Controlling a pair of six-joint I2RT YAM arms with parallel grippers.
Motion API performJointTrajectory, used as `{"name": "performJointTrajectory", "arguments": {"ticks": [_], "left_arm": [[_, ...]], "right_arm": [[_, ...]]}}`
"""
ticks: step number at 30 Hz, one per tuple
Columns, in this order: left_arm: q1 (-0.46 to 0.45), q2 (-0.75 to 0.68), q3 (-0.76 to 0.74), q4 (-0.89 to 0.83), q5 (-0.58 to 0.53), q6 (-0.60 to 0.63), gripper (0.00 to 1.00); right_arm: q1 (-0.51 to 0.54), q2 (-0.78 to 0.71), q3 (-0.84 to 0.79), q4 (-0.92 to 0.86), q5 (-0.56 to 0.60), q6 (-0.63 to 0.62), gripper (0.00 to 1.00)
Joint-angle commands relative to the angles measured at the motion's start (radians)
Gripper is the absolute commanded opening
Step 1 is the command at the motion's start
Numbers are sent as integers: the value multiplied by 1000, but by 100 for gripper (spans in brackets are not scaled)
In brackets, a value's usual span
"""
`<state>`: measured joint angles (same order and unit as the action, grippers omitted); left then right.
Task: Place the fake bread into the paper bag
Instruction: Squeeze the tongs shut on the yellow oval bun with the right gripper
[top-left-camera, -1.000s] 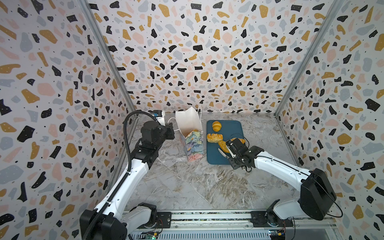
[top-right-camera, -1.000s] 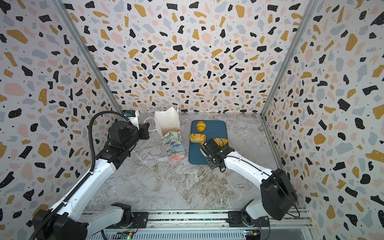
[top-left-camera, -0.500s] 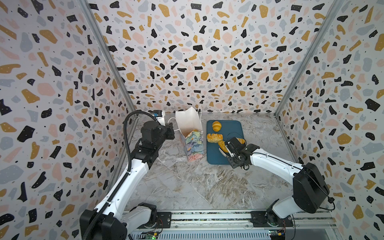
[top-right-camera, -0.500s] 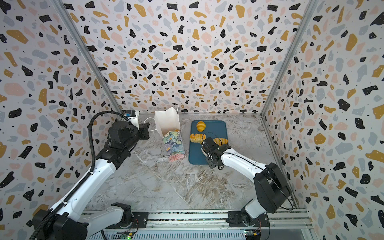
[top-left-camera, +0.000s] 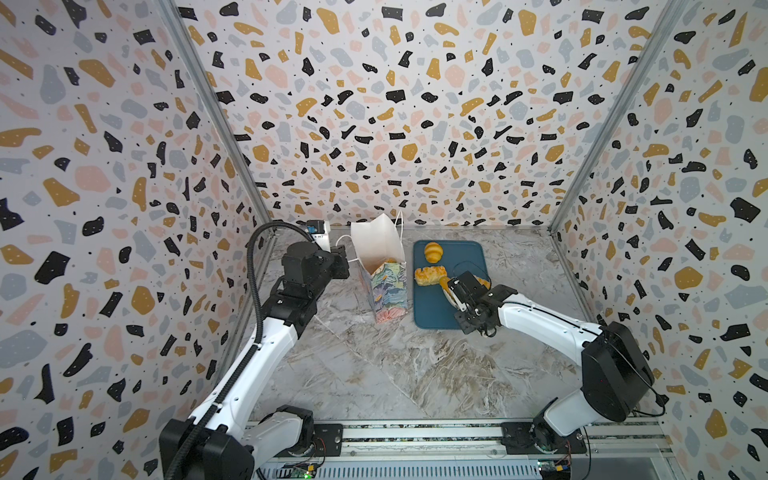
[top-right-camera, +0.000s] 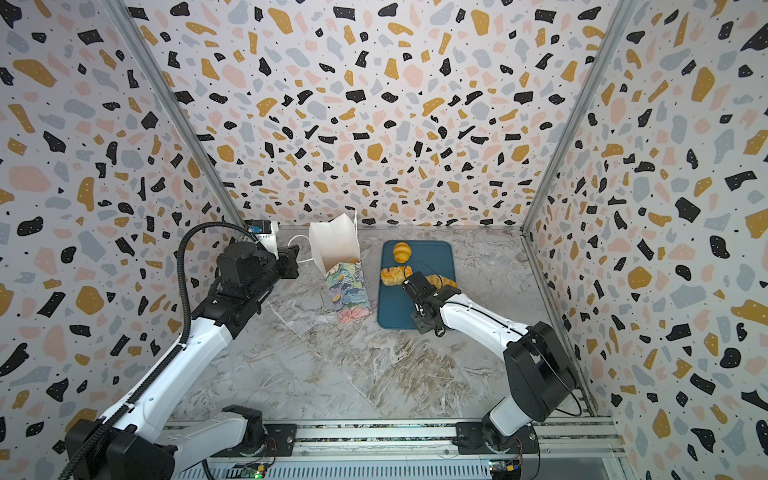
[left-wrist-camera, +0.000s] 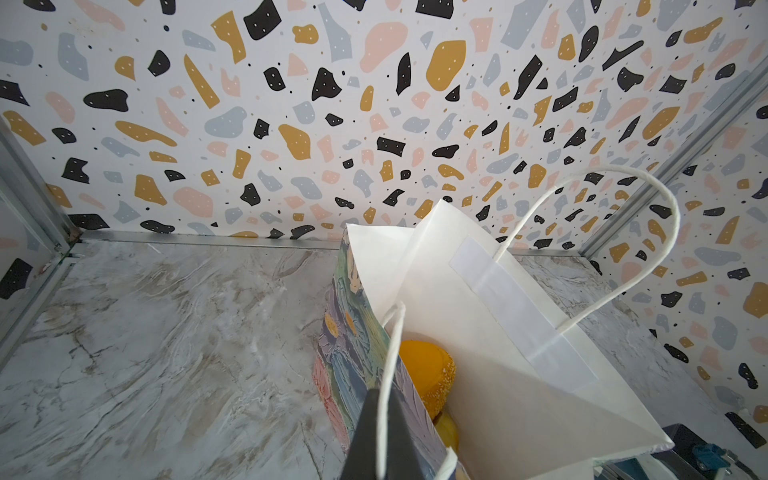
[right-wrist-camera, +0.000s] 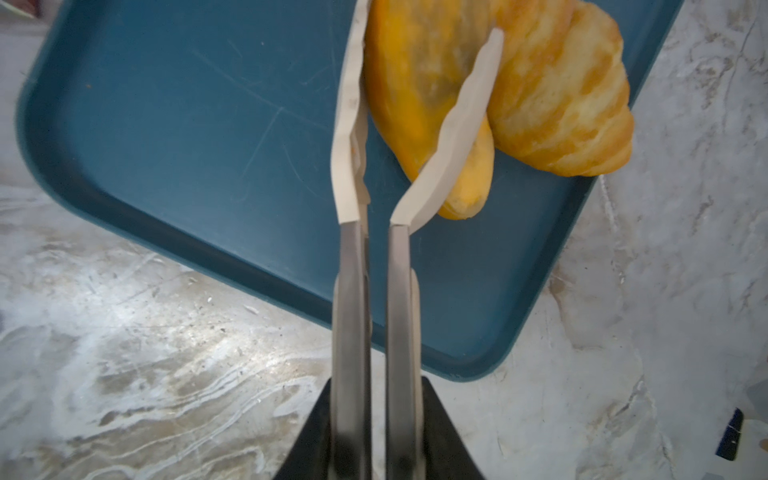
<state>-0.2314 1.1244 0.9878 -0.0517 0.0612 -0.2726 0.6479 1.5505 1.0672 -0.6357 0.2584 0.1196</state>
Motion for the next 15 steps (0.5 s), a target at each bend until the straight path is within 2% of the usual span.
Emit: {"name": "performJointTrajectory", "arguments": {"ticks": [1,15], "left_arm": [[-3,-6,2,9,-3,11,0],[-3,-12,-1,15,-4,9,0]], "right_arm": [[-1,-20,35,-2,5,6,23],[10,-157,-26,24,-68,75,21]]}}
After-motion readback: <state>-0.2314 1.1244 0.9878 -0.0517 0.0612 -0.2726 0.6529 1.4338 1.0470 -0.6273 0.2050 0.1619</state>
